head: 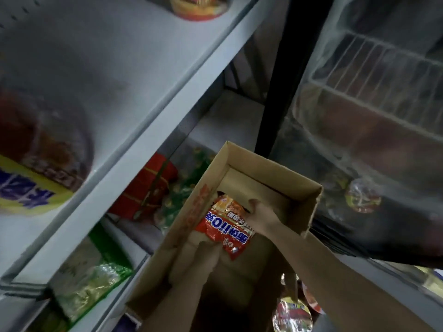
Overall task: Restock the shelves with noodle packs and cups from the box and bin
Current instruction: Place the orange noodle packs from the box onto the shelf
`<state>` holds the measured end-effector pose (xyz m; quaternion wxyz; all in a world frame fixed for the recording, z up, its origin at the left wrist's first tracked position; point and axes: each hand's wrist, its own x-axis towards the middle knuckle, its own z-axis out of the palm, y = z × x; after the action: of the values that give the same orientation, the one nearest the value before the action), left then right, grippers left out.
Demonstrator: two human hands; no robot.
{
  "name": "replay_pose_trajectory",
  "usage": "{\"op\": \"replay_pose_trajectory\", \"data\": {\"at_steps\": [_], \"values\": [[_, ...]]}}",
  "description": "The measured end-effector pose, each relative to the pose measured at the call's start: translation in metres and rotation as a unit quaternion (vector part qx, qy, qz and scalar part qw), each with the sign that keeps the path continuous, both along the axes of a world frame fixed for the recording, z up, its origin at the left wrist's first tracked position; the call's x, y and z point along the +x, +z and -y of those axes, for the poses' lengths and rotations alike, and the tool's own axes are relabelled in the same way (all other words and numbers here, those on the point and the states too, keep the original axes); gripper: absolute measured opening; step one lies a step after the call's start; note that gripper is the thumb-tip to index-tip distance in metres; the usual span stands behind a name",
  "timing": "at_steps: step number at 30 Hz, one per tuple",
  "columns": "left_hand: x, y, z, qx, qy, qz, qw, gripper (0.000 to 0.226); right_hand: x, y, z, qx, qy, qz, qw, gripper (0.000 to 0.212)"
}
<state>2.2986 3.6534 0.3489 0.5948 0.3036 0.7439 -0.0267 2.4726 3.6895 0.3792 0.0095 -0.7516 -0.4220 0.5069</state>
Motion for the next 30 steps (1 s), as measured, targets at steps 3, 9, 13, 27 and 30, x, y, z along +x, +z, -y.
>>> {"op": "replay_pose_trajectory", "data": {"at_steps": [3, 9, 13, 27, 30], "values": [[0.007, -0.039, -0.006, 0.007, 0.020, 0.030, 0.999, 0.020, -0.005, -0.039, -0.017, -0.018, 0.020, -0.007, 1.000, 0.048], [0.006, -0.080, -0.008, -0.058, 0.197, 0.063, 0.977, 0.039, -0.019, -0.099, -0.010, -0.024, 0.063, 0.033, 0.997, 0.042], [0.001, -0.060, 0.001, -0.096, 0.199, 0.096, 0.970, 0.039, -0.025, -0.106, 0.003, -0.052, 0.065, 0.072, 0.994, 0.048], [-0.071, 0.114, 0.068, 0.134, 0.088, 0.199, 0.967, 0.051, -0.033, 0.102, 0.092, 0.007, -0.087, -0.052, 0.995, 0.067], [-0.118, 0.172, 0.097, 0.204, -0.032, 0.206, 0.957, 0.038, -0.049, 0.166, 0.126, 0.093, -0.034, -0.083, 0.992, 0.109]]}}
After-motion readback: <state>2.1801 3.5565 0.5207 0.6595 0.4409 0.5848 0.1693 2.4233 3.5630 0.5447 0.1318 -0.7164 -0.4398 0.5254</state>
